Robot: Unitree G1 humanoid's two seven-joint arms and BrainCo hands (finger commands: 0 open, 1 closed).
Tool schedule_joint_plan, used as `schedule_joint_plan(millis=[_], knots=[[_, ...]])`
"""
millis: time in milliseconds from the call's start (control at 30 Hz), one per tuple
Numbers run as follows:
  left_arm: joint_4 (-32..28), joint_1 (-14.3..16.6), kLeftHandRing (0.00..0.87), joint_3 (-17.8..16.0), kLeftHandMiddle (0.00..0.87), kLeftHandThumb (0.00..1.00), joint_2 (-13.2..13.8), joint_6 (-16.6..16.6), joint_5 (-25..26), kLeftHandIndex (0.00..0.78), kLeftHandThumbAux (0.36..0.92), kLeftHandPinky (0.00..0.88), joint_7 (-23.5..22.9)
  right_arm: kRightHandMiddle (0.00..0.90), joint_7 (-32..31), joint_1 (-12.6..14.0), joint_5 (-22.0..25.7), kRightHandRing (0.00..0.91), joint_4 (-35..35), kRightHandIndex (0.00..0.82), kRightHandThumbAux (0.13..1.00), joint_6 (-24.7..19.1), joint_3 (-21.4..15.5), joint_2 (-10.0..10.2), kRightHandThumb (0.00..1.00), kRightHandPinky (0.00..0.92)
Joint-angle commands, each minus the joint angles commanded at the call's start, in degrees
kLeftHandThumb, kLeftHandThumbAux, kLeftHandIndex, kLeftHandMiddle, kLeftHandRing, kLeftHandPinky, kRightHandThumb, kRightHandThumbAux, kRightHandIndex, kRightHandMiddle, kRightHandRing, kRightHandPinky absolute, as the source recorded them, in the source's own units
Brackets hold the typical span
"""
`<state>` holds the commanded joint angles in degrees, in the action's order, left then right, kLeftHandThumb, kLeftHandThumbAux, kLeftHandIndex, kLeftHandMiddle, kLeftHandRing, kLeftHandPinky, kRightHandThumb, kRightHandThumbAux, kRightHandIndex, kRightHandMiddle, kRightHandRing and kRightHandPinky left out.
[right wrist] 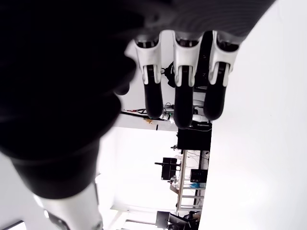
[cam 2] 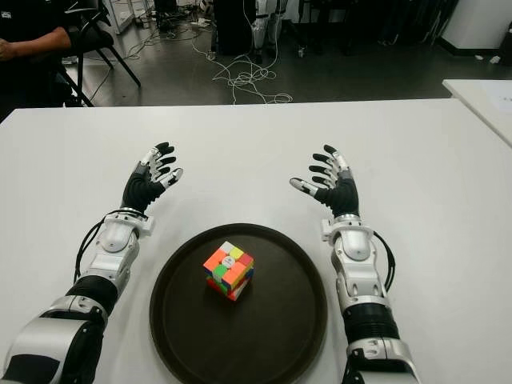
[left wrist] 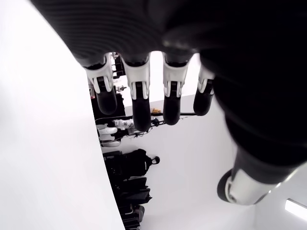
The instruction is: Pick up the Rubik's Cube and put it in the plate
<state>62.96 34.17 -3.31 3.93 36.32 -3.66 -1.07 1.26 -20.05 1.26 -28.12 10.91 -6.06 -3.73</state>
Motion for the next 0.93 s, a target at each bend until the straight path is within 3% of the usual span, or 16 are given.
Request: schedule_joint_plan(millis=[333,933], knots=[[0.2,0.0,0.136,-0.1,0.153,0.000,-0.1,0.0,0.1,0.131,0.703,0.123,0.2,0.245,-0.1,-0.1,-1.2,0.255,-1.1,0.156,0.833,1.7,0.5,-0.4,0.000,0.266],[0.7,0.3,0.133,-0.5,0.153,0.000,-0.2,0.2,0.5,0.130,0.734,0.119,0.1,0.244,0.7,-0.7,-1.7,0.261,-2.6,0.160,0.830,3.5,0.9,-0.6,0.013,0.289]])
